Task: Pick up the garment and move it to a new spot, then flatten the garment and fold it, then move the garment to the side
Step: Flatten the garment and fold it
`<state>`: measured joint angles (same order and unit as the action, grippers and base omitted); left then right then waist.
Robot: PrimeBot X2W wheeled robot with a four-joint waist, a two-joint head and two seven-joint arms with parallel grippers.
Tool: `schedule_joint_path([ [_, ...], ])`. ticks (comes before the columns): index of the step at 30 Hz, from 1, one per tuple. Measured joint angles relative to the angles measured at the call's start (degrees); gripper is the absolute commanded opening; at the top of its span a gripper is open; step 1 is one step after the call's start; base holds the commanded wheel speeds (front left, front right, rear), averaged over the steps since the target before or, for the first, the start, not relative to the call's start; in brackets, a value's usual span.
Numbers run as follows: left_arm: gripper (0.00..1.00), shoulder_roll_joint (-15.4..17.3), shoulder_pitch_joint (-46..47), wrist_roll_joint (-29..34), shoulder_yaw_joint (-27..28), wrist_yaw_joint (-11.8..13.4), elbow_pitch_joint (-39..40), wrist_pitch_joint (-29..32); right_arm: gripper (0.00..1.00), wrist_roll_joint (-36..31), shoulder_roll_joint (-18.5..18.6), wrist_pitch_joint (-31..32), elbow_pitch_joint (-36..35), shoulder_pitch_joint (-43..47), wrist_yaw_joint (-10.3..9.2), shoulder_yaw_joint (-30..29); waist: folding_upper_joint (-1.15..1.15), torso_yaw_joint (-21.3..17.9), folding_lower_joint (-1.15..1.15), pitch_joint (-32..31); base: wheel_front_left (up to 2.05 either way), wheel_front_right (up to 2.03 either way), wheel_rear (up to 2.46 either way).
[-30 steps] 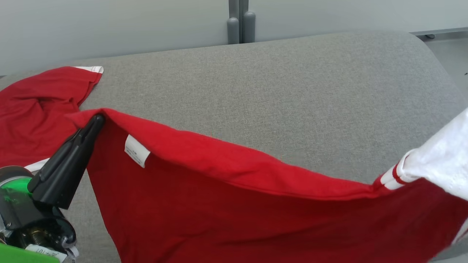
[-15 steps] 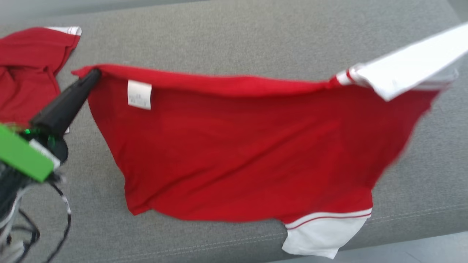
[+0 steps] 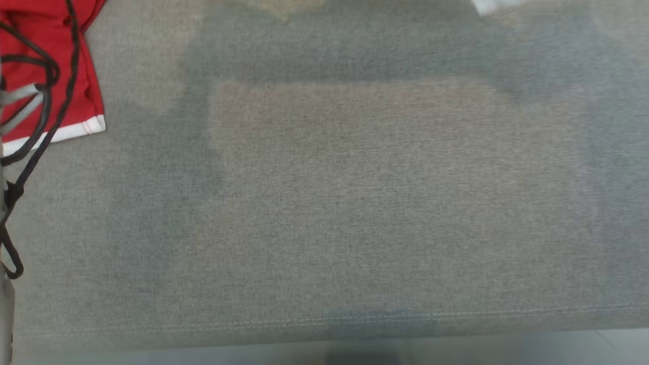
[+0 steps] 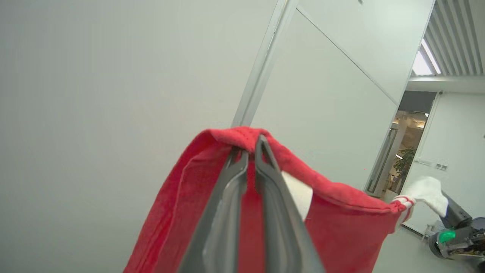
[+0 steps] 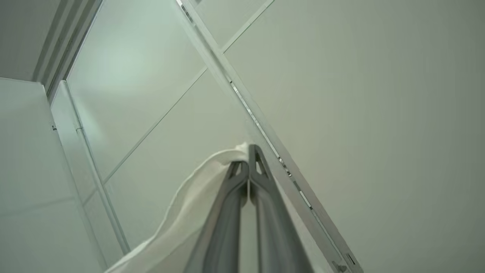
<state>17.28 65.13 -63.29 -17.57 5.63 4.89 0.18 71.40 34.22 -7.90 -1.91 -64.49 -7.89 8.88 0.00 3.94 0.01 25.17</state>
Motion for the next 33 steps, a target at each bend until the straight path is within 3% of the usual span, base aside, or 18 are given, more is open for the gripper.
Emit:
schedule_joint_path([
  [5,0.0,0.16,-3.54,4.03,-2.42,-5.33,-2.57,-5.12,0.0,-3.7,-4.39,1.58,-0.15,2.11,0.29,8.34,0.0,1.04,0.0,4.33,0.0,0.0,0.0],
  [9,0.0,0.96,-13.91,4.17,-3.79,-9.05,-3.46,-8.61,0.0,-3.56,-5.95,-1.09,-4.15,12.9,0.29,7.58,0.0,1.29,0.0,7.78,0.0,0.0,0.0],
  [12,0.0,1.36,-23.69,4.3,-4.67,-11.91,-7.35,-12.65,0.0,-2.5,-8.08,-4.58,-3.23,25.35,0.29,7.6,0.0,1.15,0.01,9.69,0.0,0.0,0.0],
  [17,0.0,1.71,-37.02,3.85,-5.14,-11.94,-13.57,-14.66,0.0,-0.84,-10.88,-5.95,0.77,43.66,0.32,8.69,0.0,0.46,0.0,9.27,0.0,0.0,0.0],
  [26,0.0,-0.02,-43.36,-0.64,-1.38,-12.27,-17.4,-14.62,0.0,-0.31,-11.81,-6.17,3.24,54.72,3.79,10.62,0.0,-1.17,-0.01,3.05,0.0,0.0,0.0],
  [33,0.0,0.47,-47.72,-0.74,-3.99,-12.77,-17.69,-14.6,0.0,1.31,-9.92,-4.66,4.49,65.43,5.89,14.63,0.0,-2.0,-0.01,-2.66,0.0,0.0,0.0],
])
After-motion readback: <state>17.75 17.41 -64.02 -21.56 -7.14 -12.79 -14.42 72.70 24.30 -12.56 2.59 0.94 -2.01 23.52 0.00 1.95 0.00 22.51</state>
